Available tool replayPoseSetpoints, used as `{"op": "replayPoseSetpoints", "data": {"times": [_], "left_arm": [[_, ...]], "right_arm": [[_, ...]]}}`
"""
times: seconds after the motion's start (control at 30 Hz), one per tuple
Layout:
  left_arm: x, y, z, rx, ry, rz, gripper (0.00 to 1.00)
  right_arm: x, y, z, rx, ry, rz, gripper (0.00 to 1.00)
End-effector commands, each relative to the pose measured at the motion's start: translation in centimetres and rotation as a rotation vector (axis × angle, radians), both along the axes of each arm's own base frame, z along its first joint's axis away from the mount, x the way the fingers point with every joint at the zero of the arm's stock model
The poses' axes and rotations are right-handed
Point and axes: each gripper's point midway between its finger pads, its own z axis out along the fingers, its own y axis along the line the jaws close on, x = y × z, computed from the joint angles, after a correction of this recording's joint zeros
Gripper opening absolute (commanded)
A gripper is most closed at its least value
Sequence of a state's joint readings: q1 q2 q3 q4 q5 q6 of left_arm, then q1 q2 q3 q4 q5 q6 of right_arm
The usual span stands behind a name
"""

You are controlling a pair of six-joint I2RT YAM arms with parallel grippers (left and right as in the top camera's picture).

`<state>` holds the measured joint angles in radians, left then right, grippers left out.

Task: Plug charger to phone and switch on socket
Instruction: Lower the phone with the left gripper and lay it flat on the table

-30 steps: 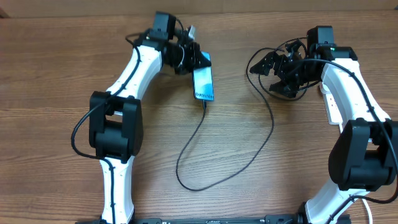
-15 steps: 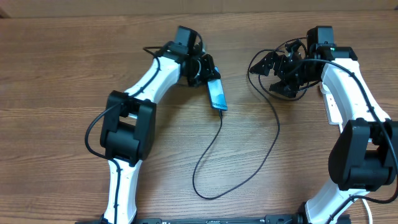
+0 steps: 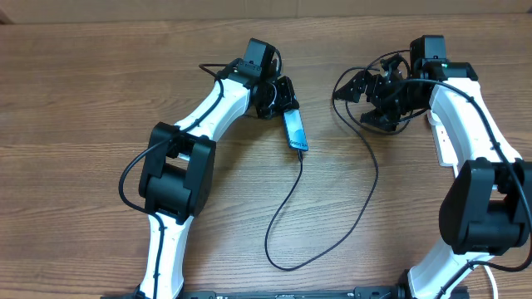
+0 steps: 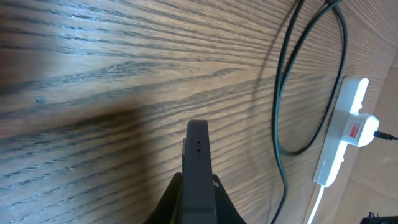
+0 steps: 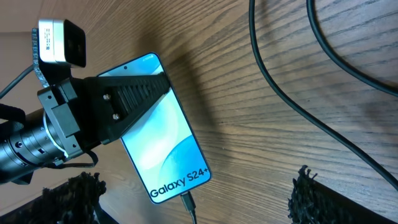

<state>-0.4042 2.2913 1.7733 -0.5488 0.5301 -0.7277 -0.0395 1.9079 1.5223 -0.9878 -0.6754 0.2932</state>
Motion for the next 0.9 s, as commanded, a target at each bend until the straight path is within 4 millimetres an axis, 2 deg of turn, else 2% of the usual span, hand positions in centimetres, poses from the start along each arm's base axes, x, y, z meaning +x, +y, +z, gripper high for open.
{"op": "replayPoseSetpoints", "data": {"times": [0.0,0.17,0.43,0.77,0.87], "left_arm": [[-0.4,0.4,-1.8,0.012,0.044,0.013,0.04],[-1.0,0.6,-3.3,0.027,0.077,0.011,0.04],[-0.9,1.7,-4.3,0.096,0.059,0.019,0.04],[-1.1,1.8,-4.4,0.104,0.068,0.021,0.05],[-1.0,1.8,-4.4,0.104,0.068,0.021,0.09]], "right_arm": [[0.4,-0.1,0.4,-0.005,-0.023,0.009,1.00],[0.4,-0.1,0.4,-0.005,-0.022,0.009,1.00],[0.4,-0.1,0.4,-0.005,-0.022,0.009,1.00],[0.4,-0.1,0.4,-0.005,-0.021,0.009,1.00],[0.4,-0.1,0.4,-0.005,-0.021,0.009,1.00]]}}
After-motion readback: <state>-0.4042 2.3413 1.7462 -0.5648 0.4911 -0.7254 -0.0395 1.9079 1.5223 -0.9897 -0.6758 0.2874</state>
